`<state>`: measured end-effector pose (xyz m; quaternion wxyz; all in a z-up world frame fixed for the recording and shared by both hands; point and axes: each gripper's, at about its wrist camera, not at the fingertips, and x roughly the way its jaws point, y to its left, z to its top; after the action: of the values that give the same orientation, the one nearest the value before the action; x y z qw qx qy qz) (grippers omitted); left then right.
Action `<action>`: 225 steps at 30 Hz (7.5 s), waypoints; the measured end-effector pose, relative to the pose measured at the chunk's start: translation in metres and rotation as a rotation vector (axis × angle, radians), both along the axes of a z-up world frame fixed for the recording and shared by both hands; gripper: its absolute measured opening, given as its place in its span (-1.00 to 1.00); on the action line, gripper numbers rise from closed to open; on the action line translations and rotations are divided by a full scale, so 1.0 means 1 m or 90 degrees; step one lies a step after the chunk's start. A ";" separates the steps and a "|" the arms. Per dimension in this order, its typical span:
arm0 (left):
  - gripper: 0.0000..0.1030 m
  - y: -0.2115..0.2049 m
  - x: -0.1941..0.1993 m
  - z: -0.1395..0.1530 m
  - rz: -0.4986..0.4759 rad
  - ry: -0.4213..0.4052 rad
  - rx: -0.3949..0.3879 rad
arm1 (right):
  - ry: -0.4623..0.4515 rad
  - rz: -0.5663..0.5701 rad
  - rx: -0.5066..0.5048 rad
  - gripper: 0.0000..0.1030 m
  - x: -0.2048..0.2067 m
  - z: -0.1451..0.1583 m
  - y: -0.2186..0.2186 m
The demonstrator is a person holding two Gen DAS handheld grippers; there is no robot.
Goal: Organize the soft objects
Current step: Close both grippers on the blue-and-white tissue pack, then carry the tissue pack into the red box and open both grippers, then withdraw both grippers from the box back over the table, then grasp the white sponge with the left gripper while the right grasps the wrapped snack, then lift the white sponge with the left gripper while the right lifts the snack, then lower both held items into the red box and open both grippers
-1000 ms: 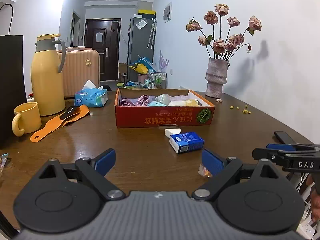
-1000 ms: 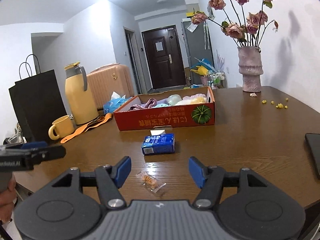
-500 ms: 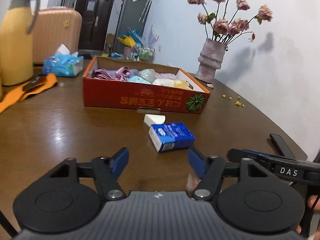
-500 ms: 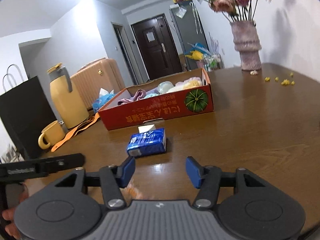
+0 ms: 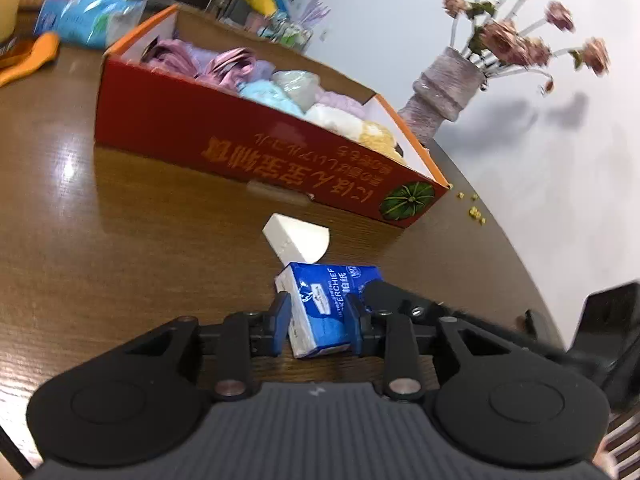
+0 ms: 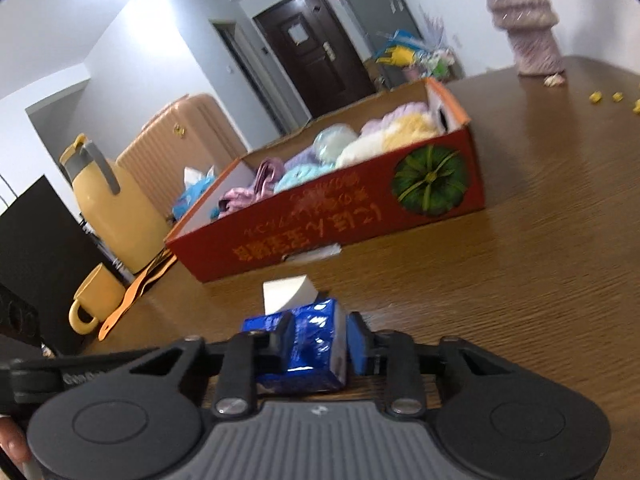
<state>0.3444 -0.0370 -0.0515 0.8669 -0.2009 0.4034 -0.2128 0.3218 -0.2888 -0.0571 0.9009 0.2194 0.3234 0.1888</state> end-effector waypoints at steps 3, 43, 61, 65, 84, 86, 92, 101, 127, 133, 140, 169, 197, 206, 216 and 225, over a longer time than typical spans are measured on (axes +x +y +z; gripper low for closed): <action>-0.56 0.007 0.002 -0.003 0.012 0.022 -0.028 | 0.011 0.000 0.008 -0.55 0.004 -0.005 0.002; -0.51 -0.060 0.167 0.029 -0.002 0.021 0.092 | 0.113 -0.020 -0.029 -0.56 0.180 0.046 -0.031; -0.16 -0.023 0.080 0.134 0.022 -0.183 0.241 | -0.068 -0.041 -0.177 -0.01 0.101 0.149 -0.033; 0.28 -0.005 0.038 0.158 0.061 -0.250 0.279 | -0.126 -0.067 -0.195 0.18 0.061 0.171 -0.047; 0.91 0.012 -0.194 0.108 0.037 -0.387 0.303 | -0.317 0.002 -0.195 0.51 -0.158 0.131 -0.022; 0.91 0.017 -0.222 0.092 0.040 -0.386 0.306 | -0.322 0.052 -0.193 0.53 -0.189 0.114 -0.017; 0.97 0.038 -0.266 0.064 0.054 -0.341 0.280 | -0.285 0.091 -0.165 0.53 -0.251 0.075 -0.012; 1.00 0.026 -0.247 0.054 0.062 -0.317 0.294 | -0.247 0.101 -0.204 0.52 -0.244 0.053 0.010; 0.48 -0.059 -0.005 0.005 0.072 -0.163 0.283 | -0.101 -0.016 -0.109 -0.74 -0.043 0.019 -0.013; -0.33 -0.069 0.022 -0.005 0.075 -0.146 0.265 | -0.087 -0.027 -0.079 -0.74 -0.004 0.014 -0.024; -0.43 -0.063 0.017 0.004 0.080 -0.140 0.253 | -0.087 -0.008 -0.061 -0.74 0.008 0.011 -0.015; -0.40 0.002 -0.211 0.097 0.139 -0.336 0.203 | -0.228 -0.049 -0.091 -0.74 -0.196 0.085 -0.006; -0.34 -0.024 0.033 0.102 0.037 -0.232 0.169 | -0.242 -0.051 -0.140 -0.74 0.011 0.124 -0.037; -0.14 -0.047 0.136 0.045 -0.009 -0.104 0.203 | -0.120 -0.031 -0.111 -0.74 0.162 0.085 -0.049; 0.56 -0.023 0.162 0.060 0.029 -0.130 0.185 | -0.068 0.005 -0.139 -0.32 0.257 0.071 -0.022; 0.68 -0.015 0.158 0.072 0.069 -0.161 0.203 | -0.105 0.011 -0.121 -0.11 0.239 0.095 -0.029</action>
<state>0.5023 -0.0524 0.0208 0.9418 -0.0540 0.3083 -0.1227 0.5613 -0.3176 0.0381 0.9396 0.1140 0.2662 0.1824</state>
